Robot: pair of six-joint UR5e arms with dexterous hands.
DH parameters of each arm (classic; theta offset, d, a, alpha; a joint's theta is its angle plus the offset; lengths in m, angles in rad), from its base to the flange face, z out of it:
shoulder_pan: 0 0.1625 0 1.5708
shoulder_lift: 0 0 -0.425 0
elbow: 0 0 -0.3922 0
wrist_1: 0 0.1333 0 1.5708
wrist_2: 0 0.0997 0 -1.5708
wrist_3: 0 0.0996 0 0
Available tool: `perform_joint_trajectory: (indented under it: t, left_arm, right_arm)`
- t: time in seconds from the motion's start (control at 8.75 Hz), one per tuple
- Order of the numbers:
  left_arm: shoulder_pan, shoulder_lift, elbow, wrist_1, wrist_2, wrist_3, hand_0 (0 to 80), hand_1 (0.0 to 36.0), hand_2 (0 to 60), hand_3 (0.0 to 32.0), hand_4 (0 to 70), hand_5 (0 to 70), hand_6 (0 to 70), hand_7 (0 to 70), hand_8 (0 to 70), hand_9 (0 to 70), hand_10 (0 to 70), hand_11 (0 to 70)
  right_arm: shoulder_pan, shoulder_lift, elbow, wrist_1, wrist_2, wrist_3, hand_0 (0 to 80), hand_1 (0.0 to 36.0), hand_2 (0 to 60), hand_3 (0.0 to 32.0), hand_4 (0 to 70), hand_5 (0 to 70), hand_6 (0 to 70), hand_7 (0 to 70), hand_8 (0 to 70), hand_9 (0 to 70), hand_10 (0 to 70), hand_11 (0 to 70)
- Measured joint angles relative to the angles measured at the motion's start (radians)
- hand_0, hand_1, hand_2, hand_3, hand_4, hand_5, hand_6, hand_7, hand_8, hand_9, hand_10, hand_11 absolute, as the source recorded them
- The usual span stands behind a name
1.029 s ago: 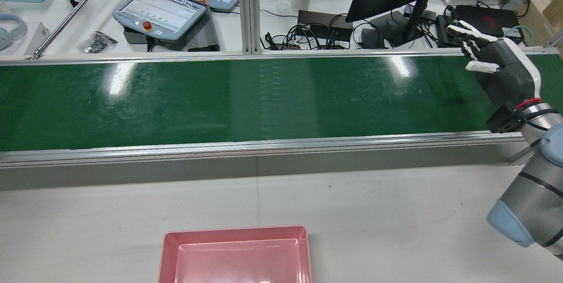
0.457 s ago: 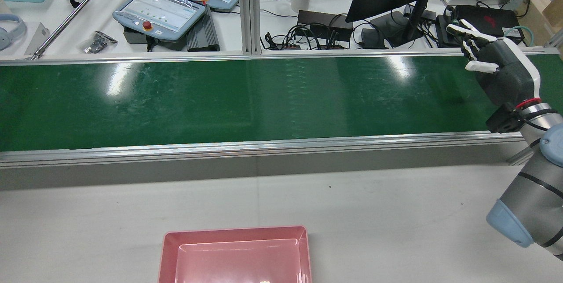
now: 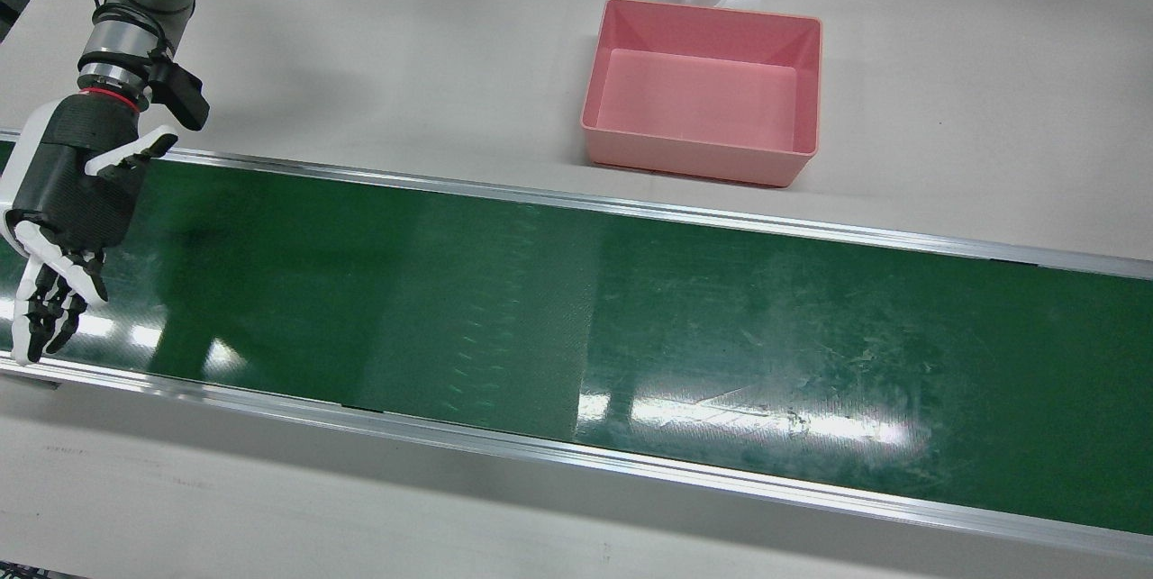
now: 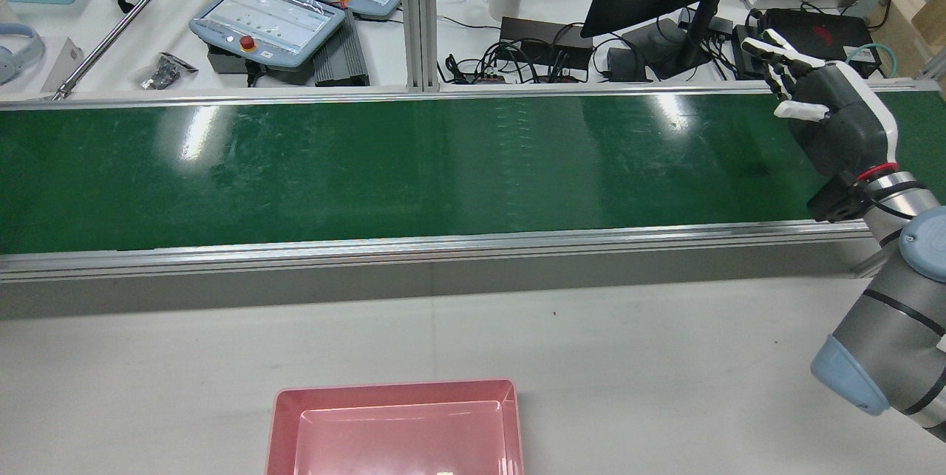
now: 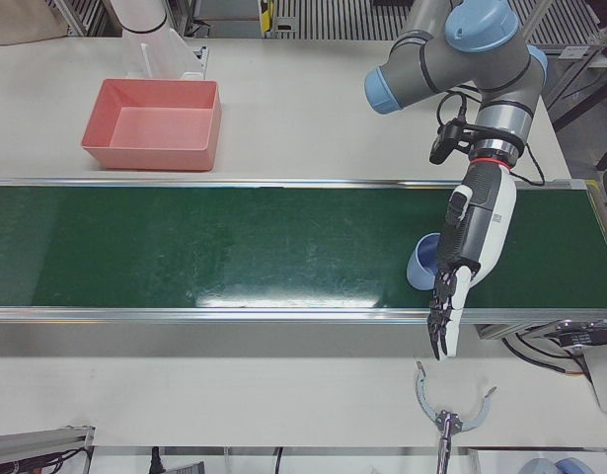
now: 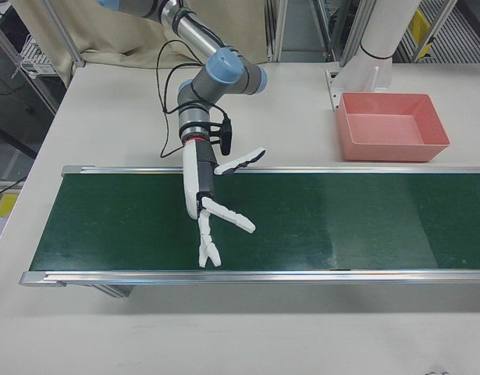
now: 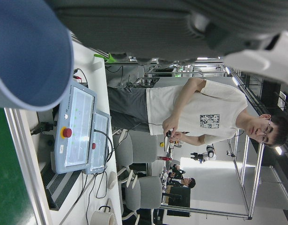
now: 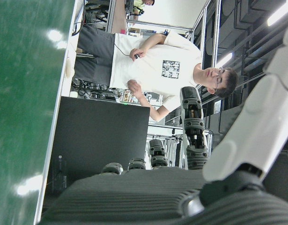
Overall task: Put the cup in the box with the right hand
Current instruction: 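Move the right hand over the conveyor toward the incoming blue cup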
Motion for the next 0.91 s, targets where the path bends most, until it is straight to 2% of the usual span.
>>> perform_joint_trajectory:
  t: [0.23, 0.46, 0.57, 0.69, 0.8, 0.91]
  left_arm:
    - [0.000, 0.000, -0.001, 0.000, -0.001, 0.000, 0.0, 0.0, 0.0, 0.0, 0.0, 0.0, 0.0, 0.0, 0.0, 0.0, 0.0, 0.0]
    - [0.000, 0.000, -0.001, 0.000, 0.000, 0.000, 0.0, 0.0, 0.0, 0.0, 0.0, 0.0, 0.0, 0.0, 0.0, 0.0, 0.0, 0.0]
    - [0.000, -0.001, -0.001, 0.001, 0.000, 0.000, 0.0, 0.0, 0.0, 0.0, 0.0, 0.0, 0.0, 0.0, 0.0, 0.0, 0.0, 0.0]
    - [0.000, 0.000, -0.001, 0.000, 0.000, 0.000, 0.0, 0.0, 0.0, 0.0, 0.0, 0.0, 0.0, 0.0, 0.0, 0.0, 0.0, 0.0]
    - [0.000, -0.001, -0.001, 0.000, 0.000, 0.000, 0.0, 0.0, 0.0, 0.0, 0.0, 0.0, 0.0, 0.0, 0.0, 0.0, 0.0, 0.0]
    - [0.000, -0.001, -0.001, 0.001, 0.000, 0.000, 0.0, 0.0, 0.0, 0.0, 0.0, 0.0, 0.0, 0.0, 0.0, 0.0, 0.0, 0.0]
  right_arm:
    - [-0.009, 0.050, 0.002, -0.005, 0.001, -0.034, 48.7, 1.2, 0.0, 0.0, 49.2, 0.8, 5.7, 34.5, 0.1, 6.0, 0.0, 0.0]
    - [-0.036, 0.094, 0.001, -0.019, 0.025, -0.066, 49.2, 1.2, 0.0, 0.0, 51.7, 0.7, 6.0, 36.5, 0.2, 6.5, 0.0, 0.0]
    - [-0.058, 0.120, 0.001, -0.025, 0.056, -0.077, 49.5, 1.9, 0.0, 0.0, 54.6, 0.7, 6.6, 39.8, 0.3, 7.2, 0.0, 0.0]
    - [-0.077, 0.158, 0.001, -0.042, 0.082, -0.098, 49.9, 2.6, 0.0, 0.0, 54.2, 0.8, 6.8, 41.5, 0.3, 7.6, 0.0, 0.0]
    - [-0.089, 0.197, 0.002, -0.074, 0.096, -0.113, 48.4, 5.9, 0.0, 0.0, 48.5, 0.8, 6.8, 41.5, 0.3, 7.9, 0.0, 0.0]
    - [-0.096, 0.234, 0.002, -0.112, 0.103, -0.123, 47.6, 8.8, 3.7, 0.0, 47.4, 0.8, 7.4, 45.0, 0.4, 8.8, 0.0, 0.0]
